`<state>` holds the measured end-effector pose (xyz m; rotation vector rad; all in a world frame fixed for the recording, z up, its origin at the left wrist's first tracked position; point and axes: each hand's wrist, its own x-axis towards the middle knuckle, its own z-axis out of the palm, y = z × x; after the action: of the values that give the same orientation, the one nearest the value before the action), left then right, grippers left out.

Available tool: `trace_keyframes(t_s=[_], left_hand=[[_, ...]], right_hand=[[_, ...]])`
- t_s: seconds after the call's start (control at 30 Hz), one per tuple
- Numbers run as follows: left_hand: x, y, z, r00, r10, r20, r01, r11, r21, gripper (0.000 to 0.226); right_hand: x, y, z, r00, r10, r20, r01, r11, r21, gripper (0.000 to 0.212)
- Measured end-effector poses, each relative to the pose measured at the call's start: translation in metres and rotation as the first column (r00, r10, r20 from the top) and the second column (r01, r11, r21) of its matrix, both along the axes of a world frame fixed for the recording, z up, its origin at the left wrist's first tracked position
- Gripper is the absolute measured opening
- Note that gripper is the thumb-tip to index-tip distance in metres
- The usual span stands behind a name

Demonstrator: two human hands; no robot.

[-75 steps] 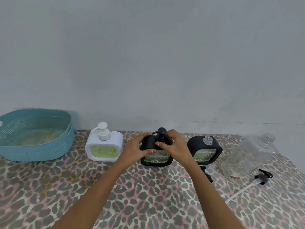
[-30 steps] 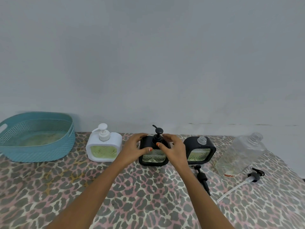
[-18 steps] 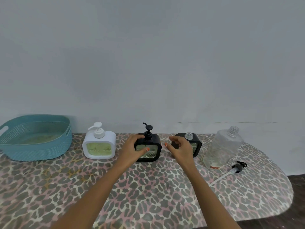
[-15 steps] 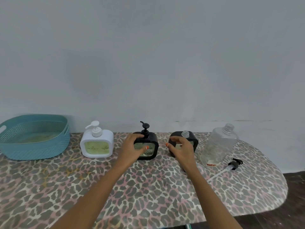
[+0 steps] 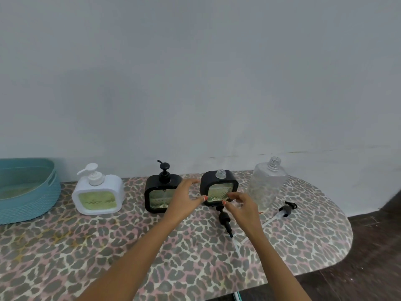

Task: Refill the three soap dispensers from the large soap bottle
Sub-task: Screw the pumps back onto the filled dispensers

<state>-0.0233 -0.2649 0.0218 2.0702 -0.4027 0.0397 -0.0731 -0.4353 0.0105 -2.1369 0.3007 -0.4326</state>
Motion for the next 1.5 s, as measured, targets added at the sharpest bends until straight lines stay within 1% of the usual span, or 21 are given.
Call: trace_keyframes(t_s=[0.17, 0.37, 0.5, 0.57, 0.7, 0.83, 0.97, 1.07, 1.2, 1.3, 1.5], left_hand=[[0.016, -0.021, -0.003, 1.0, -0.016, -0.007, 0.016, 1.0, 0.015, 0.053], [0.039, -0.04, -0.005, 0.999, -0.014, -0.036, 0.015, 1.0, 0.028, 0.065], [0.051, -0.047, -0.009, 0.996, -0.014, -0.092, 0.017, 0.999, 0.031, 0.064], [0.054, -0.048, -0.012, 0.994, -0.017, -0.11, 0.019, 1.0, 0.019, 0.06], [0.059, -0.049, -0.014, 0.993, -0.019, -0.119, 0.017, 1.0, -0.016, 0.054], [0.059, -0.048, -0.013, 0.993, -0.034, -0.116, 0.031, 0.999, -0.033, 0.049], [0.058, -0.046, -0.011, 0.993, -0.035, -0.114, 0.031, 0.999, -0.039, 0.048], [0.057, -0.047, -0.008, 0.994, -0.032, -0.109, 0.029, 0.999, -0.03, 0.048], [0.056, -0.047, -0.002, 0.992, -0.035, -0.122, 0.032, 0.999, -0.025, 0.049], [0.056, -0.045, -0.001, 0.99, -0.051, -0.132, 0.047, 0.998, -0.04, 0.049], [0.058, -0.044, 0.001, 0.988, -0.07, -0.135, 0.063, 0.996, -0.055, 0.049]], right_hand=[[0.001, -0.013, -0.012, 0.999, 0.0, -0.045, 0.001, 1.0, 0.018, 0.026], [0.009, -0.012, -0.034, 0.97, 0.057, -0.235, -0.046, 0.998, 0.051, 0.039], [0.014, -0.01, -0.043, 0.949, 0.044, -0.312, -0.036, 0.999, 0.034, 0.046], [0.017, -0.009, -0.046, 0.934, 0.039, -0.356, -0.028, 0.999, 0.037, 0.044], [0.02, -0.009, -0.045, 0.907, 0.07, -0.416, -0.055, 0.997, 0.048, 0.03], [0.02, -0.008, -0.04, 0.899, 0.086, -0.429, -0.065, 0.996, 0.064, 0.027], [0.019, -0.01, -0.019, 0.927, 0.061, -0.37, -0.032, 0.996, 0.084, 0.026], [0.02, -0.015, 0.011, 0.964, 0.053, -0.262, -0.028, 0.995, 0.1, 0.022], [0.029, -0.017, 0.055, 0.997, 0.022, -0.074, -0.012, 0.991, 0.133, 0.025], [0.044, -0.016, 0.08, 0.998, -0.01, 0.055, -0.001, 0.98, 0.197, 0.025], [0.074, -0.007, 0.101, 0.966, -0.099, 0.24, 0.031, 0.962, 0.27, 0.023]])
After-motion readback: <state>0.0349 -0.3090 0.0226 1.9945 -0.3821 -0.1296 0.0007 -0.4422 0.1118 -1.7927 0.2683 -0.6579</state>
